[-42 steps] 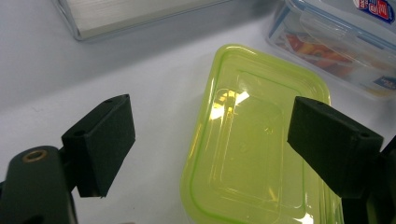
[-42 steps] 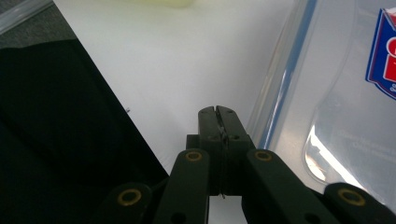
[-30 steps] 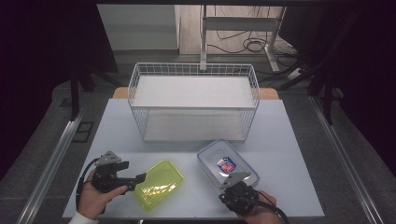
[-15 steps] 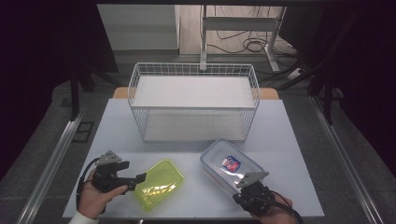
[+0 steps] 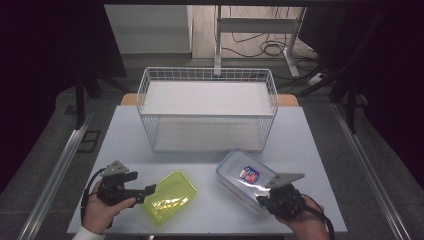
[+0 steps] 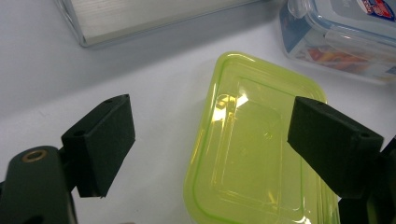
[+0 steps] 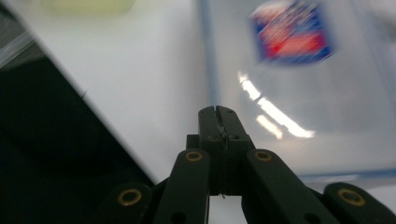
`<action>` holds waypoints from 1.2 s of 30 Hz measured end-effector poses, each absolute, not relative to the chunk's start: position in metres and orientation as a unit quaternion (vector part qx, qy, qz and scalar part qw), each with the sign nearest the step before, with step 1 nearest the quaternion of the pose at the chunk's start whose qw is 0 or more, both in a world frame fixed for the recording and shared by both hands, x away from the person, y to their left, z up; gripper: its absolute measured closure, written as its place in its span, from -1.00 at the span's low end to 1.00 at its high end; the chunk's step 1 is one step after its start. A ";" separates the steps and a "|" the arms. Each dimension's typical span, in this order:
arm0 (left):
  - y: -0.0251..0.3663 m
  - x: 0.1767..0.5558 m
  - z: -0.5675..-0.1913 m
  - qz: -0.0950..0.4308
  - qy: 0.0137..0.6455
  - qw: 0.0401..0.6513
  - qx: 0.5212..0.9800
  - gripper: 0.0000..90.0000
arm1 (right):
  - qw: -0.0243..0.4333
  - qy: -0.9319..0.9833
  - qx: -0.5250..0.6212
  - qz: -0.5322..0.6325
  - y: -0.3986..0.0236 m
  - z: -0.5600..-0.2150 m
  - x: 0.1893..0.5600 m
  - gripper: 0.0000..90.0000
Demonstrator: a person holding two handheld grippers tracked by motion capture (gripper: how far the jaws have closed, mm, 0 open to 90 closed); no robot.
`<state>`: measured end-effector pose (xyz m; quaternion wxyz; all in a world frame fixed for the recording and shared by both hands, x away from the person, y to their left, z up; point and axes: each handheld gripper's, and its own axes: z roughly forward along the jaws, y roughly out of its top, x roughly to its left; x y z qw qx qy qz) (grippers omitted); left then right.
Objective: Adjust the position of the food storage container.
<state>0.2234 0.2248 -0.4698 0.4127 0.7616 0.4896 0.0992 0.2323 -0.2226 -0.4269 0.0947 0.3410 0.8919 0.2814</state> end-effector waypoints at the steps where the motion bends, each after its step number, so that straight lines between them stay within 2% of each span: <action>1: 0.225 0.223 -0.470 0.099 0.490 0.413 0.761 -0.68 | 0.098 0.888 0.348 0.285 -0.223 -0.424 0.241 0.98; 8: 0.224 0.223 -0.469 0.095 0.488 0.414 0.762 -0.68 | 0.136 0.870 0.376 0.290 -0.209 -0.416 0.320 0.98; 9: 0.224 0.223 -0.469 0.095 0.488 0.414 0.762 -0.68 | 0.136 0.870 0.376 0.290 -0.209 -0.416 0.320 0.98; 14: 0.225 0.223 -0.470 0.092 0.490 0.411 0.764 -0.68 | 0.150 0.869 0.385 0.273 -0.194 -0.433 0.373 0.98; 18: 0.226 0.222 -0.471 0.091 0.492 0.411 0.762 -0.68 | 0.151 0.873 0.390 0.252 -0.189 -0.445 0.390 0.98; 26: 0.226 0.223 -0.471 0.090 0.492 0.411 0.762 -0.68 | 0.141 0.886 0.366 0.246 -0.180 -0.453 0.400 0.98; 36: 0.222 0.224 -0.472 0.089 0.489 0.408 0.765 -0.68 | 0.114 0.903 0.327 0.253 -0.162 -0.453 0.386 0.98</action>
